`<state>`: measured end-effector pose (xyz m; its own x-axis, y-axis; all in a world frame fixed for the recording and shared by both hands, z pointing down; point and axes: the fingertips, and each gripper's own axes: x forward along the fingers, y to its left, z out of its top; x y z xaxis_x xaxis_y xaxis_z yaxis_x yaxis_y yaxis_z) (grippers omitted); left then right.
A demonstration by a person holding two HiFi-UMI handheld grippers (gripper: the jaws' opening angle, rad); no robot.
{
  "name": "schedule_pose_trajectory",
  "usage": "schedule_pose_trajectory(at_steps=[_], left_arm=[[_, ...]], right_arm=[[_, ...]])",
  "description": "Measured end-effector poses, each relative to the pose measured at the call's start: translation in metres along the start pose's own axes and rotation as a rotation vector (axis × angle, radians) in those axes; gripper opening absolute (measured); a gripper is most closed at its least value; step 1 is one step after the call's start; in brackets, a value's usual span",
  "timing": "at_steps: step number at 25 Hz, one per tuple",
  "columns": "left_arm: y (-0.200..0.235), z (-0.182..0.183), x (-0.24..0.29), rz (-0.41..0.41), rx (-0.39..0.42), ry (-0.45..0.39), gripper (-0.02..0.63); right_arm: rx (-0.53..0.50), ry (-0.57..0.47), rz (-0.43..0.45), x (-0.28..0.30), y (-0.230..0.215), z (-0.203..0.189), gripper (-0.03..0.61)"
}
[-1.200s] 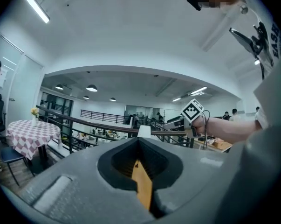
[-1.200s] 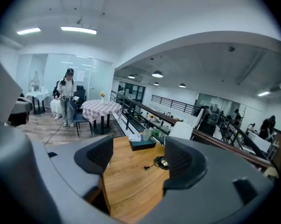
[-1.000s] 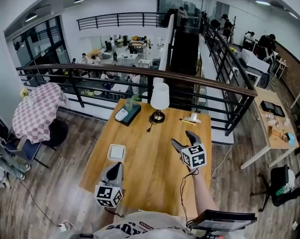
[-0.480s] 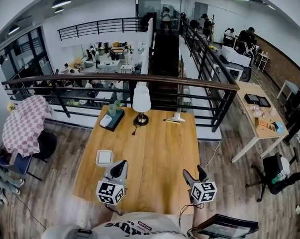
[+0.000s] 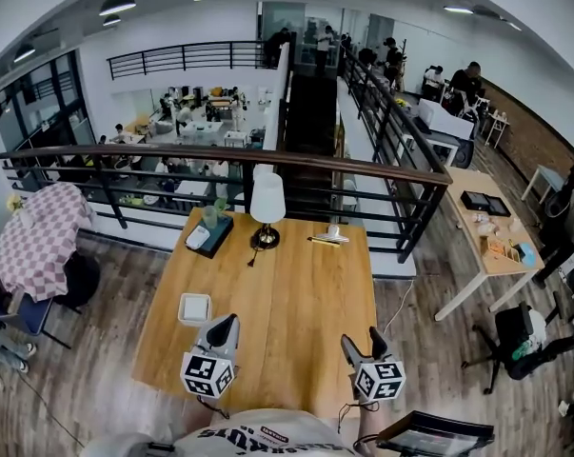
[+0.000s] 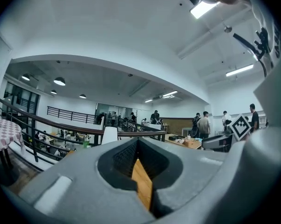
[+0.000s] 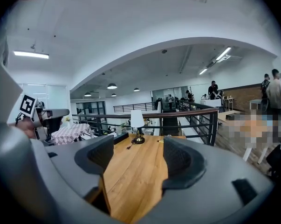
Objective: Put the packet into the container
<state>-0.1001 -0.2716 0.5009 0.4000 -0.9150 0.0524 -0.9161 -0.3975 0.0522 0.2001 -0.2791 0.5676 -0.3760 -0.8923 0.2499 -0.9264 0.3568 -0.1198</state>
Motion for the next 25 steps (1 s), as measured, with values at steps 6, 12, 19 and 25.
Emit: schedule_pose_trajectory(at_steps=[6,12,19,25], left_arm=[[0.008,-0.003,0.0,0.004,-0.006,0.0,0.003],[0.019,-0.008,0.0,0.029,-0.017,0.003,0.003],[0.022,-0.006,-0.003,0.047,-0.018,-0.001,0.003],[0.028,-0.005,-0.005,0.074,-0.017,0.003,0.003]], right_arm=[[-0.008,-0.043,-0.039,0.008,0.001,0.015,0.229],[-0.062,-0.057,-0.034,0.016,0.01,0.026,0.069],[-0.107,-0.035,0.005,0.029,0.021,0.029,0.008],[-0.134,-0.053,0.02,0.036,0.025,0.038,0.006]])
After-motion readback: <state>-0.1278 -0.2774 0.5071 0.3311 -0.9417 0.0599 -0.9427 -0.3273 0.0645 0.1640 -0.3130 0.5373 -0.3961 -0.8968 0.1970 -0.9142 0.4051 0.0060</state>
